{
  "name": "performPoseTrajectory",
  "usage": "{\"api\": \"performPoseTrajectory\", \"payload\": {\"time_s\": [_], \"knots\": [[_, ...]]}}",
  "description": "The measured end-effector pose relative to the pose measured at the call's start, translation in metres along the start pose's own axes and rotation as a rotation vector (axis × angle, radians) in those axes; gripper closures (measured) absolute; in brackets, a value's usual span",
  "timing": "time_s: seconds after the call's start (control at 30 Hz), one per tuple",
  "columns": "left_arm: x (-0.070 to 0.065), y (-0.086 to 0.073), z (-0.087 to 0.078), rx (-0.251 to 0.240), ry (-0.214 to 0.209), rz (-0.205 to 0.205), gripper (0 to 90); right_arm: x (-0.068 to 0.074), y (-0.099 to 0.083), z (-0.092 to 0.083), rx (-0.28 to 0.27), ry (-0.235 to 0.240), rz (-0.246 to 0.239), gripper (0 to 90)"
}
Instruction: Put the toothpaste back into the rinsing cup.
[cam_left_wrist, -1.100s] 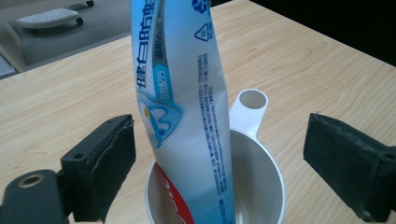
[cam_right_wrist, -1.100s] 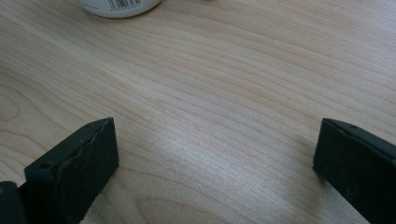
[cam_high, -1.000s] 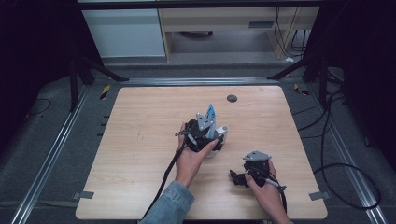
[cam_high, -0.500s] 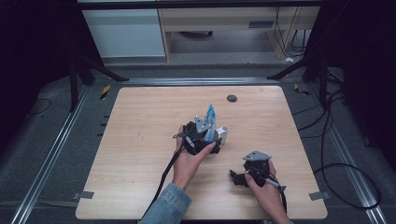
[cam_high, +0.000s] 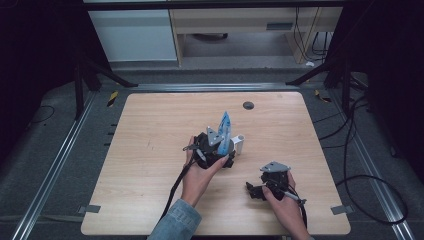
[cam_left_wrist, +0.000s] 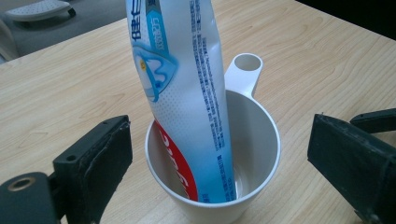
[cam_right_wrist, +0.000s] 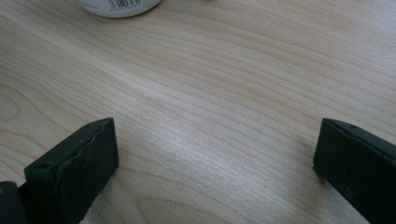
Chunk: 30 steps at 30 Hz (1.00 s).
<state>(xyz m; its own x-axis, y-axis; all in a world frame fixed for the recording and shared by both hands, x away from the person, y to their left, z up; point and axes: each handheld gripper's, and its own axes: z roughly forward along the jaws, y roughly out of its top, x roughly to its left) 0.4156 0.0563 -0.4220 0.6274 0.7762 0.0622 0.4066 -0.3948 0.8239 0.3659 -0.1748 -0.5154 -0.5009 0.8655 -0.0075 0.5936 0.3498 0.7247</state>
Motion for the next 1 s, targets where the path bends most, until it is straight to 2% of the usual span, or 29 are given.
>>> {"api": "performPoseTrajectory", "payload": {"time_s": [0.17, 0.4, 0.7, 1.0], "knots": [[0.002, -0.003, -0.004, 0.002, -0.002, 0.005, 5.8, 0.000, 0.000, 0.000, 0.000, 0.000, 0.000, 0.3], [0.012, -0.006, -0.013, 0.006, 0.006, 0.019, 5.8, 0.000, 0.000, 0.000, 0.000, 0.000, 0.001, 0.4], [0.023, -0.018, -0.023, 0.040, 0.016, 0.040, 5.8, 0.000, 0.000, 0.000, 0.000, 0.000, -0.002, 0.4], [0.039, -0.032, -0.031, 0.057, 0.045, 0.026, 6.1, 0.000, 0.000, 0.000, 0.000, 0.000, 0.000, 0.4]]}}
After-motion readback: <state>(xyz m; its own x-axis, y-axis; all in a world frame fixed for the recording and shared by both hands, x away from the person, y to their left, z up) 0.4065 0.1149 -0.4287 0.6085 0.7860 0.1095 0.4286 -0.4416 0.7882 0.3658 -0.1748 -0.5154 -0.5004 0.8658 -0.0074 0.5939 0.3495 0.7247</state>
